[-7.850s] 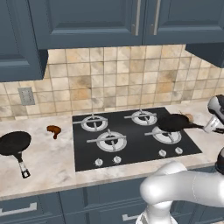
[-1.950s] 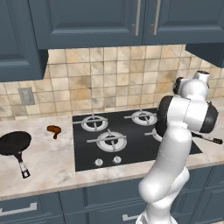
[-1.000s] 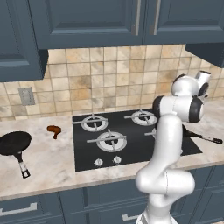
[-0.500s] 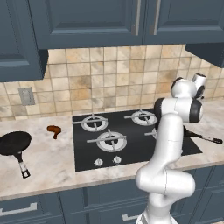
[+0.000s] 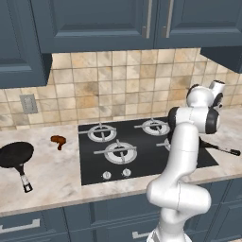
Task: Place both pans onto different burners. Then place the onion and the chicken drumstick on different pans.
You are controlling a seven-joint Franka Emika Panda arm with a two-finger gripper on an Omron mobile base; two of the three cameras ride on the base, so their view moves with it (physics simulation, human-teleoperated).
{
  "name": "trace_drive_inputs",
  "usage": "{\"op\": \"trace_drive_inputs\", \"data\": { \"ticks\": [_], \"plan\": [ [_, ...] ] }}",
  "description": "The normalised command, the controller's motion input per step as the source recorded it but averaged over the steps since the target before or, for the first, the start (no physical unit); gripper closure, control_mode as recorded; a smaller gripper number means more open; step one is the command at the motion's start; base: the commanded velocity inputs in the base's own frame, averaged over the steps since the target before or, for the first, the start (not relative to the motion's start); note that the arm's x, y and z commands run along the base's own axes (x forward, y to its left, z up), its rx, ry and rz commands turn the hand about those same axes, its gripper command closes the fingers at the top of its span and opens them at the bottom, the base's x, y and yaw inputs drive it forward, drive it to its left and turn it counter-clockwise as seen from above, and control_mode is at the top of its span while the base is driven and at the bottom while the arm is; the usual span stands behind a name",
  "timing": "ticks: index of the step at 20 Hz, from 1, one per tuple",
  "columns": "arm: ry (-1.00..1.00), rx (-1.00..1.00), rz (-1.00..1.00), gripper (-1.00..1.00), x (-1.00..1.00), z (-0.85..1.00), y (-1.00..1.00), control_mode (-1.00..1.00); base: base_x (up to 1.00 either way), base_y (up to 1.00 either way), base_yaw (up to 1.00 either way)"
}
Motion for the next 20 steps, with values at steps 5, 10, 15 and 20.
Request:
{"op": "trace_drive_inputs", "data": {
  "ticks": [5,10,15,20],
  "plan": [
    [0.0,-0.01,0.0,-1.0,0.0,-0.17,0.0,-1.0,0.0,0.0,0.0],
    [0.0,0.0,0.0,-1.0,0.0,-0.21,0.0,-1.0,0.0,0.0,0.0],
    [0.0,0.0,0.0,-1.0,0.0,-0.18,0.0,-1.0,0.0,0.0,0.0],
    [0.0,0.0,0.0,-1.0,0.0,-0.16,0.0,-1.0,0.0,0.0,0.0]
  ]
}}
